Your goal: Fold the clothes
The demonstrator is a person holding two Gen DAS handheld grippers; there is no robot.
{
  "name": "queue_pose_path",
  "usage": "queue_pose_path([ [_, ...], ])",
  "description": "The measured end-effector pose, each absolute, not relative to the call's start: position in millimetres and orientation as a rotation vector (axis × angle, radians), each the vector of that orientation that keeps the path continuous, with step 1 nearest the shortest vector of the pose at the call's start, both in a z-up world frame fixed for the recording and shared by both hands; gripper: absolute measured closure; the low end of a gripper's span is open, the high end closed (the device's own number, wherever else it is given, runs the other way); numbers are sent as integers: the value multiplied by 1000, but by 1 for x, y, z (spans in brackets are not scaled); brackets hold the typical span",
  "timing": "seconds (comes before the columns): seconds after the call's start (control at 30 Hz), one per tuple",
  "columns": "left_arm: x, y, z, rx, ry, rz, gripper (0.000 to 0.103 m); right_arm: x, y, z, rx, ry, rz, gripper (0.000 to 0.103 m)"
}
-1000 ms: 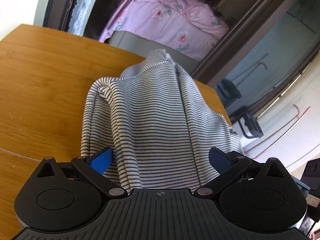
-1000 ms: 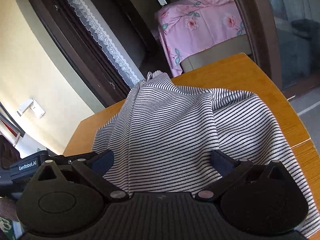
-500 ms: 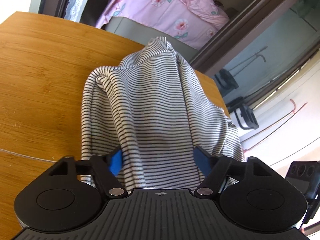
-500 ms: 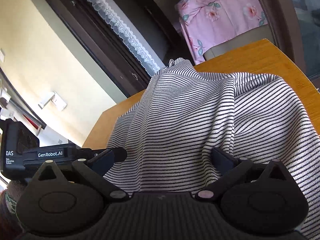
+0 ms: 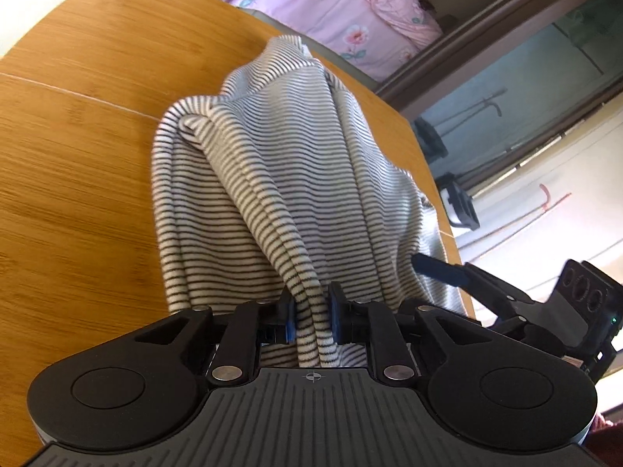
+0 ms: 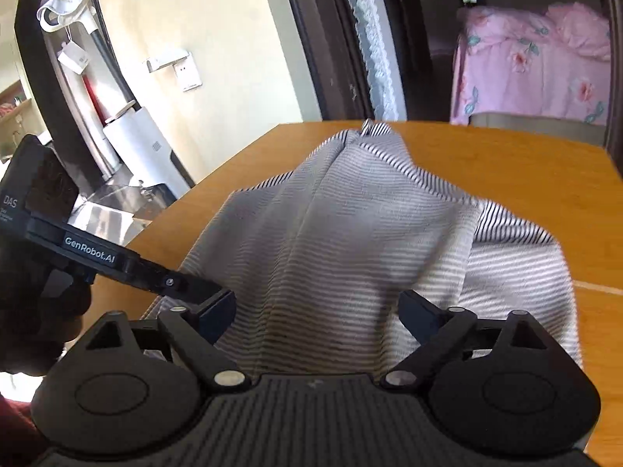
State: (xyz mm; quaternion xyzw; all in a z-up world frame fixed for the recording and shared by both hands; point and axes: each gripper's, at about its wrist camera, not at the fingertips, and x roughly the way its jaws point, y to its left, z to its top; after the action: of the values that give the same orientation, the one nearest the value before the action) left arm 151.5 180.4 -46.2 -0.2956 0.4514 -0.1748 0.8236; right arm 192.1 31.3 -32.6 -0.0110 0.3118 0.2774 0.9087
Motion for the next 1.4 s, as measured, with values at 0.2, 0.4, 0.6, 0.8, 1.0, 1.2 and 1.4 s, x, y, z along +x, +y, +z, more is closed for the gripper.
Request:
queue_pose_path([
  [0.2, 168, 159, -42, -583, 919, -365, 70, 221, 53, -20, -41, 554, 452, 51],
  [0.4, 167, 218, 20, -524, 641, -196, 94, 232, 56, -47, -121, 627, 388, 52],
  [0.6, 191, 297, 23, -588, 678, -39, 93, 226, 70, -36, -179, 547, 319, 50],
  [0.8, 192, 282, 2, -522, 766, -127, 39, 238, 125, -35, -289, 517, 425, 22],
  [1.0, 170, 283, 15, -456, 748, -158, 21, 266, 122, -32, -606, 436, 397, 89],
  [1.2, 149, 283, 35, -335, 657, -202, 9, 328, 46, 9, -585, 372, 155, 98],
  [1.4, 177, 257, 53, -315, 575, -228, 7, 382, 13, -51, -562, 526, 74, 98],
])
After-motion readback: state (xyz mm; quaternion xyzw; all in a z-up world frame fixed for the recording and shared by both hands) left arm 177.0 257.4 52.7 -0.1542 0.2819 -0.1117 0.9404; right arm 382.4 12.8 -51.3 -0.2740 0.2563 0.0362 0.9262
